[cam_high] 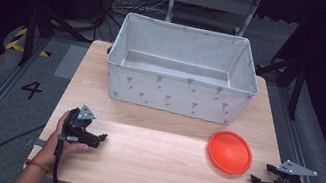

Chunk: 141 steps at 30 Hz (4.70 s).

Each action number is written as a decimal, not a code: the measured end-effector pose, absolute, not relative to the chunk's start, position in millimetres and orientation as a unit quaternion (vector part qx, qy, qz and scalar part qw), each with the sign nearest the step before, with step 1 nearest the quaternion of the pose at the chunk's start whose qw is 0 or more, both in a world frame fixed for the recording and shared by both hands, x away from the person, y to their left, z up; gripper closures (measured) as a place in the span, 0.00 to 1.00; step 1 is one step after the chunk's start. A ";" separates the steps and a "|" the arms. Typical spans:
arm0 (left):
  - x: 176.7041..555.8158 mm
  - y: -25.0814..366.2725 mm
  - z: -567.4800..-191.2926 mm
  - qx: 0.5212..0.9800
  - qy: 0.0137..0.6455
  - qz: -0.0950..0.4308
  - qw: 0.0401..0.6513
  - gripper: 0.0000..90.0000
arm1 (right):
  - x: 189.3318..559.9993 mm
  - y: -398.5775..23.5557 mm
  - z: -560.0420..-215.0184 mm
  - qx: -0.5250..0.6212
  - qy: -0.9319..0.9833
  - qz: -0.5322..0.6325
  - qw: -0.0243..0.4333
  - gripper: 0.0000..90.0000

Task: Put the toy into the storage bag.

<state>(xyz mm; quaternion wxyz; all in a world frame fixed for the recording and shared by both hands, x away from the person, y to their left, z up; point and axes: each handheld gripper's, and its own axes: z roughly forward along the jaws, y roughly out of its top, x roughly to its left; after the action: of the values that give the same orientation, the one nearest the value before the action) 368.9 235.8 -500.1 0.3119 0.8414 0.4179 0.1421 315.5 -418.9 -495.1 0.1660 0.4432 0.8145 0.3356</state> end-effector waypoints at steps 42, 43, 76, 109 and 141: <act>367.1 237.6 -500.2 0.842 0.414 0.146 0.313 0.01 | 378.0 -361.7 -494.6 0.442 0.827 0.321 0.134 0.32; 367.1 237.6 -500.2 0.842 0.414 0.146 0.313 0.01 | 378.1 -364.0 -493.9 0.450 0.821 0.325 0.133 0.39; 366.6 237.5 -500.1 0.840 0.418 0.145 0.313 0.01 | 343.2 -346.1 -400.2 0.323 0.848 0.388 0.163 0.92; 366.5 238.6 -500.1 0.842 0.415 0.143 0.314 0.01 | 344.5 -345.4 -251.5 0.299 0.832 0.384 0.266 0.92; 366.4 238.6 -500.1 0.842 0.415 0.143 0.314 0.01 | 427.2 -295.9 -173.2 0.288 0.818 0.401 0.295 0.92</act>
<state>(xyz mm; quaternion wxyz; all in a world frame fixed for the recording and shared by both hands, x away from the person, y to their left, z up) 366.4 238.6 -500.1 0.3138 0.8418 0.4154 0.1426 427.2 -295.9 -173.2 0.2954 0.2881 0.8178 0.4011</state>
